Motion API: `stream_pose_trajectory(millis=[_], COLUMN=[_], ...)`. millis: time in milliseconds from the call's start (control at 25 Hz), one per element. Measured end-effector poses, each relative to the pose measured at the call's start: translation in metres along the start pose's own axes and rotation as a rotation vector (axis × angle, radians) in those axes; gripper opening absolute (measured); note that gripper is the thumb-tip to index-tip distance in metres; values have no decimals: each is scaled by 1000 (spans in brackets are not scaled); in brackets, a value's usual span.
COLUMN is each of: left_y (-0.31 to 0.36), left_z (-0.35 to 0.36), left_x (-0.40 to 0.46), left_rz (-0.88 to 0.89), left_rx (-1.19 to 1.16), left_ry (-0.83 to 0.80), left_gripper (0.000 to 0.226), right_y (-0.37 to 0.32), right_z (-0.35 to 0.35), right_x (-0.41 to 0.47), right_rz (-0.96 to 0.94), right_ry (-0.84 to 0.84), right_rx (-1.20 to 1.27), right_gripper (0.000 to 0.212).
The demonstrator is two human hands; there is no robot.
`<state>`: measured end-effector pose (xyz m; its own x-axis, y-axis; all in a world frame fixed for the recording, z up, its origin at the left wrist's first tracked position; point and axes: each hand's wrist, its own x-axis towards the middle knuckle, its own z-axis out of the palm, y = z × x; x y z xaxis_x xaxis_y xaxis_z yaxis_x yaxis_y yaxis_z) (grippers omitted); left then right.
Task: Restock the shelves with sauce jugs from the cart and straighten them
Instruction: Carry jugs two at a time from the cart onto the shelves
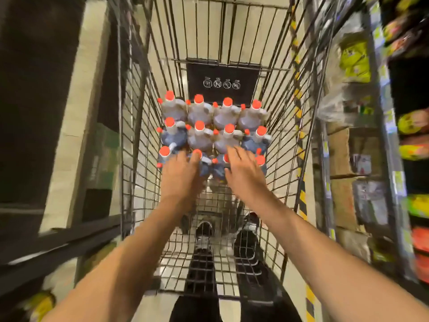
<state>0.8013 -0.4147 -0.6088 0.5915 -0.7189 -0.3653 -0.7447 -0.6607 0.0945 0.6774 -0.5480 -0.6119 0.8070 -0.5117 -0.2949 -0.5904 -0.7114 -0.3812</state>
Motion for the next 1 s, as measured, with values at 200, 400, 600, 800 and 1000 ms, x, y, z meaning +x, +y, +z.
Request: stream_pose_trajectory(millis=[200, 400, 600, 800, 1000], left_y=[-6, -6, -15, -39, -46], left_z=[15, 2, 15, 41, 92], left_x=[50, 36, -8, -41, -47], left_rz=[121, 160, 175, 66, -319], left_rx=[46, 174, 84, -733, -1189], left_ry=[-24, 29, -71, -156, -248], left_gripper=[37, 15, 25, 33, 83], right_y=[10, 5, 11, 25, 31], right_z=[12, 10, 24, 60, 91], right_x=[41, 20, -15, -33, -35], right_rz=[19, -49, -122, 131, 384], right_ry=[-134, -162, -124, -112, -154], right_rx=[-57, -88, 72, 571, 802], right_gripper=[24, 24, 33, 59, 75])
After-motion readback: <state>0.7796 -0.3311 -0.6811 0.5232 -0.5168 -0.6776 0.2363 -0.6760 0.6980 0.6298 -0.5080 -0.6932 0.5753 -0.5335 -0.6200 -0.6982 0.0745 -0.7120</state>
